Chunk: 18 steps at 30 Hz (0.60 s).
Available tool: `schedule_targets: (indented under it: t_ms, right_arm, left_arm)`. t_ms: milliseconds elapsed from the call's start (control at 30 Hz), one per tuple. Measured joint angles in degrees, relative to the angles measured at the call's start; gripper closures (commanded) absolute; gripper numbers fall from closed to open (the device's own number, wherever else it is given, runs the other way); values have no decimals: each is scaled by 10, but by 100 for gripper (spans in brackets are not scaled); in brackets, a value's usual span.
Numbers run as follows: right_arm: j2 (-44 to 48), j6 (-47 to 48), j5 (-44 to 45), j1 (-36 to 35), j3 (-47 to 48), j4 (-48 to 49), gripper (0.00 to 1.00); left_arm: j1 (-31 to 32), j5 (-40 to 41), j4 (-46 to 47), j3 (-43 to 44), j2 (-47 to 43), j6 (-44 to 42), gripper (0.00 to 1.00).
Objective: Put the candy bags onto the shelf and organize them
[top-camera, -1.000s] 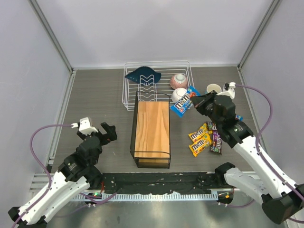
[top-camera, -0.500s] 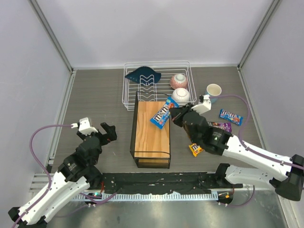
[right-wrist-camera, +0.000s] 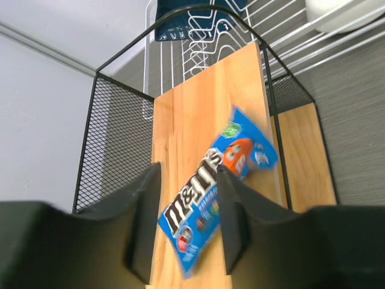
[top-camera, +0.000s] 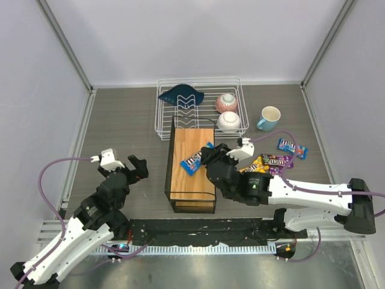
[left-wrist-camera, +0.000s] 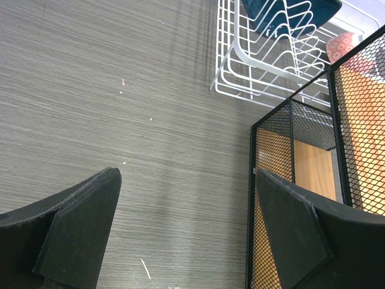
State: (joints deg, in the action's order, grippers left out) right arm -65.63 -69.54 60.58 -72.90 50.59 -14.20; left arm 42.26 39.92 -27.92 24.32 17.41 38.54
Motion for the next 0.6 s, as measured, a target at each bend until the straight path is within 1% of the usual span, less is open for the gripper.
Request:
schedule_targets:
  t_ms: [67,100,167,267,433,500,533,600]
  right_arm:
    - [6,-2,14,-4,2,-9,43]
    - [13,-1,22,-4,2,-14,42]
    - [36,0,40,-4,2,-28,39]
    - [89,-4,77,-4,2,-62,40]
    - [207,-58,151,9,-1,-186,38]
    - [258,-66,162,48,-11,-232,37]
    - [280,-66,162,76,-16,-252,34]
    - [313,-52,153,158,-18,-280,30]
  left_arm:
    - [0,0,0,0,0,0,0]
    - [0,0,0,0,0,0,0]
    - [0,0,0,0,0,0,0]
    - [0,0,0,0,0,0,0]
    - [0,0,1,0,1,0,0]
    - [0,-1,1,0,1,0,0]
    - [0,-1,2,0,1,0,0]
    - [0,-1,3,0,2,0,0]
